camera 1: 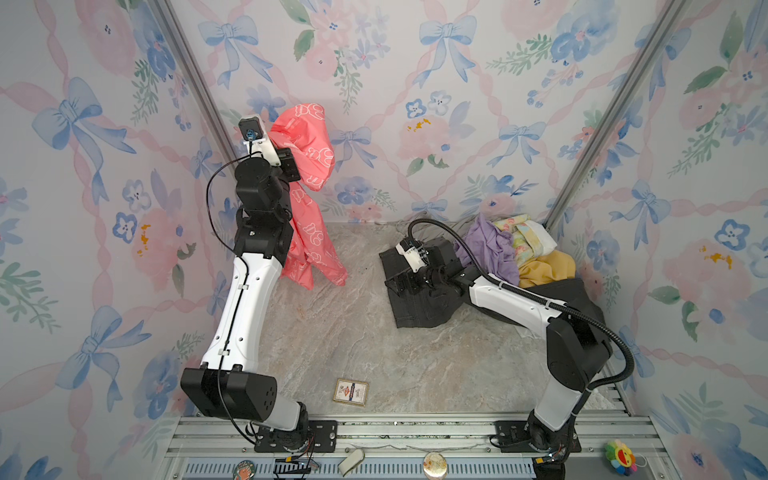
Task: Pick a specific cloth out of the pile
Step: 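Lower the pink garment onto the table corner with the left gripper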
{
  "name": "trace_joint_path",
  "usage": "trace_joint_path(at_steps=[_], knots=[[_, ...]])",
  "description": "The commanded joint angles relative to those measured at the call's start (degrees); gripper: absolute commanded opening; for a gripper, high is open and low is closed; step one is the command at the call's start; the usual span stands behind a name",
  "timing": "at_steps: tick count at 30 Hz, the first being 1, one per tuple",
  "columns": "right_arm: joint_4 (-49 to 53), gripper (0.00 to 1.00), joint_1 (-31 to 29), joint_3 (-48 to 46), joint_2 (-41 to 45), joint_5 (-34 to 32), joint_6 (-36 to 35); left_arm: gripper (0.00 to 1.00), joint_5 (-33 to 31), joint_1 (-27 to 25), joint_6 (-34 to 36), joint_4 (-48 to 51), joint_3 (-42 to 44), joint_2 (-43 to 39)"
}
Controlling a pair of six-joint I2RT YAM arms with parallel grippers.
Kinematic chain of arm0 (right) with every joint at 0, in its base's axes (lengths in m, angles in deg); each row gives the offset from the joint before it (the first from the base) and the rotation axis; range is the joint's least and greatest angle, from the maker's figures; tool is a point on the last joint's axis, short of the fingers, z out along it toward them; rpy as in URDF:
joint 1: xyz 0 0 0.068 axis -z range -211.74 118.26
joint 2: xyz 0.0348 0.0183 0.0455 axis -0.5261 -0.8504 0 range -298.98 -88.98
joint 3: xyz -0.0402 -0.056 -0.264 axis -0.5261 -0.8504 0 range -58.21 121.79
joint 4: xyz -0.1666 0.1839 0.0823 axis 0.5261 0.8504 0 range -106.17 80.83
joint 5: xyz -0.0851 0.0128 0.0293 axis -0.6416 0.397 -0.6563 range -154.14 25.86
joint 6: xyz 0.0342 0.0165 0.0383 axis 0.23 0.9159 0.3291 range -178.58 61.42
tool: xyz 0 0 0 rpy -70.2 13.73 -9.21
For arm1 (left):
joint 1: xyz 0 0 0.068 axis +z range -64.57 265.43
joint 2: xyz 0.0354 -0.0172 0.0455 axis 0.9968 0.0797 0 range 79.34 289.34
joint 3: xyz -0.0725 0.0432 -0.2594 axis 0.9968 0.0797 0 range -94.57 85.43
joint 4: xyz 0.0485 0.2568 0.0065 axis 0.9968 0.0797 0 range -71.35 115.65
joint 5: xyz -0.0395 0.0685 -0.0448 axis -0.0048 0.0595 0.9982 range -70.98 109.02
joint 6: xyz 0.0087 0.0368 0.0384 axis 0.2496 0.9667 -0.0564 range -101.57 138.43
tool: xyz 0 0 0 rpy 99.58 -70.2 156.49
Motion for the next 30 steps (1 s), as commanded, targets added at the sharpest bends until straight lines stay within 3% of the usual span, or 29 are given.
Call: trace_joint_path(at_steps=[1,16,30], knots=[[-1.58,0.97,-0.74,-1.02,3.15,-0.18,-1.27,0.0,0.59,0.27,-1.39,-3.05,1.17,0.04],[-3.94,0.97,-0.69,-4.08,4.63,0.23,-1.28,0.0,1.59,2.58,-3.75,-12.73,17.96,2.3],[-5.72,0.97,-0.05,-5.3,3.58,-0.26,-0.68,0.0,3.58,5.94,-16.53,-25.49,28.44,4.46]])
